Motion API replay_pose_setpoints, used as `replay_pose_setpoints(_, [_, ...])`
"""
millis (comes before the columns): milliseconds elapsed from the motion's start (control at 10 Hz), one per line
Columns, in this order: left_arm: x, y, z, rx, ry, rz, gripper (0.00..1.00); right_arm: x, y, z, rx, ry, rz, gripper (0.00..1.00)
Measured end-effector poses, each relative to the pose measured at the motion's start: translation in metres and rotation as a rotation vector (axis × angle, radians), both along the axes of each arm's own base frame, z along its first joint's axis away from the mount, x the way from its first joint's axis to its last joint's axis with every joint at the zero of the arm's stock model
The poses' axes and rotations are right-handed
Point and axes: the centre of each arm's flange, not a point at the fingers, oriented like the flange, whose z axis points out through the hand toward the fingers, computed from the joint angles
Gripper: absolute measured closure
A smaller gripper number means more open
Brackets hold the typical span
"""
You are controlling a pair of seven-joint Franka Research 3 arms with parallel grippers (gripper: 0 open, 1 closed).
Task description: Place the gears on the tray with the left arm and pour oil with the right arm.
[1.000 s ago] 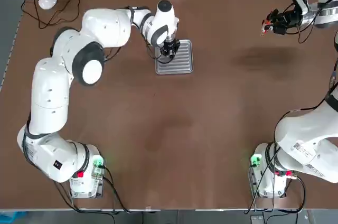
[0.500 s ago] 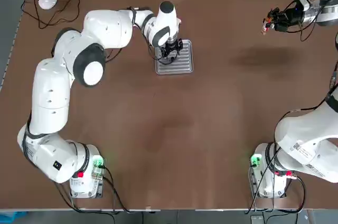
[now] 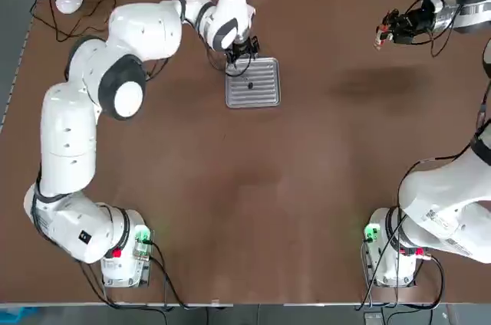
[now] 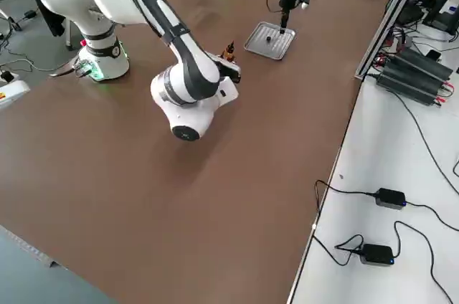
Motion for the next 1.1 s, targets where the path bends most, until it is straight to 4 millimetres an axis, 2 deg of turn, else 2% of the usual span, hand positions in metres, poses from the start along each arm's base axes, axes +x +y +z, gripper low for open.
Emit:
replay_pose_setpoints(200, [0.026,0.041,0.022,0.019,-0.018,-0.046,0.01,0.004,0.027,0.0,0.001,0.002,0.047,0.69])
replay_pose_setpoints(300, [0.035,0.064,0.028,0.031,-0.024,-0.074,0.01,0.005,0.033,-0.001,0.001,0.003,0.057,0.69])
replay_pose_setpoints(500, [0.047,0.113,0.032,0.059,-0.019,-0.13,0.01,0.005,0.038,-0.001,-0.001,0.017,0.064,0.69])
replay_pose_setpoints(700, [0.054,0.169,0.029,0.084,-0.014,-0.193,0.01,0.006,0.042,0.007,-0.001,0.021,0.06,0.69])
replay_pose_setpoints(900, [0.06,0.249,0.026,0.107,-0.023,-0.269,0.01,-0.002,0.05,0.021,-0.026,0.053,0.057,0.69])
replay_pose_setpoints(1100, [0.054,0.331,0.01,0.108,-0.053,-0.324,0.01,-0.011,0.054,0.029,-0.047,0.092,0.048,0.69])
